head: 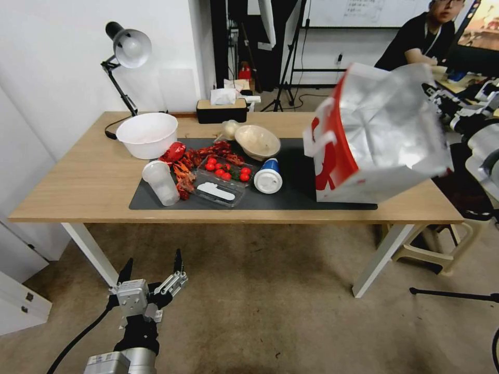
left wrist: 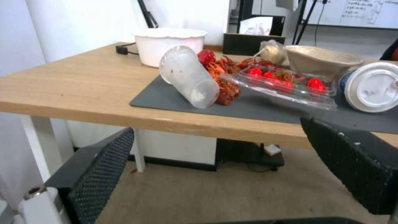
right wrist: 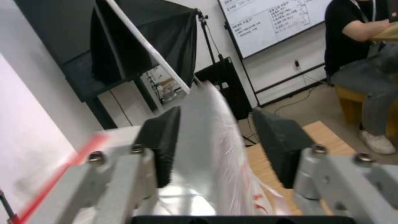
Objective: Pick up the food delivery bag from the floor and place it on the table.
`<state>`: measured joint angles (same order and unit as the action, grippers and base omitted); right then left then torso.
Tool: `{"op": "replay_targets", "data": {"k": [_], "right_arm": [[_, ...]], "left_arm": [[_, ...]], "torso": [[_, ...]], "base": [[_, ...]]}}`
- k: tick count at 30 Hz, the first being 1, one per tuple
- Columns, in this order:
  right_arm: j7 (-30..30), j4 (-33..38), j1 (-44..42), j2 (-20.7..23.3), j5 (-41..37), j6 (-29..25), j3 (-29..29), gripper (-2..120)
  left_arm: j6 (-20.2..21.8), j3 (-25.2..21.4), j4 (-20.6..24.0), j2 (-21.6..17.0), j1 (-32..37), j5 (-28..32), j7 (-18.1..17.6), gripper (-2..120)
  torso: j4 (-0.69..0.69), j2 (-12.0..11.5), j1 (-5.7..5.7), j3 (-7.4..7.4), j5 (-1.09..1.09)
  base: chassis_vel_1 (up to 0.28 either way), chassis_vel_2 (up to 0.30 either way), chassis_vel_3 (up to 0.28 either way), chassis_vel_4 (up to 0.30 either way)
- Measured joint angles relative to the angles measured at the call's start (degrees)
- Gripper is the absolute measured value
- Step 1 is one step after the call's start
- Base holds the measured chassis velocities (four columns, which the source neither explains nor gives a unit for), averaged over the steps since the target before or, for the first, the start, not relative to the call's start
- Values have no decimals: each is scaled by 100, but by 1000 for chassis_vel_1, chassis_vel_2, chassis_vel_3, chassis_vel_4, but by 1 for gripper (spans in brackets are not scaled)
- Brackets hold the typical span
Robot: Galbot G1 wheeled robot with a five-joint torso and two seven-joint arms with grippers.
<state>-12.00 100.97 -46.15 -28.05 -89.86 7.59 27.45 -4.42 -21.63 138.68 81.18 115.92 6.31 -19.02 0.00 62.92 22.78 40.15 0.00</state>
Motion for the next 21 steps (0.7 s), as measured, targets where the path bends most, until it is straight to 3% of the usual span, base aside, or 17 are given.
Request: {"op": "replay_targets", "data": {"k": [13,21], "right_arm": [[413,409,-753,187,264,-97,505,96],[624,604,-1117,253,562,-187,737,100]], "left_arm": [[27,-6,60,-6,-7,9,2,100],[47,-25,113,-19,-13,8,8,100]], "torso": [[-1,0,0,0,0],[0,0,0,0,0]], "base": [[0,0,0,0],[0,0,0,0]]}}
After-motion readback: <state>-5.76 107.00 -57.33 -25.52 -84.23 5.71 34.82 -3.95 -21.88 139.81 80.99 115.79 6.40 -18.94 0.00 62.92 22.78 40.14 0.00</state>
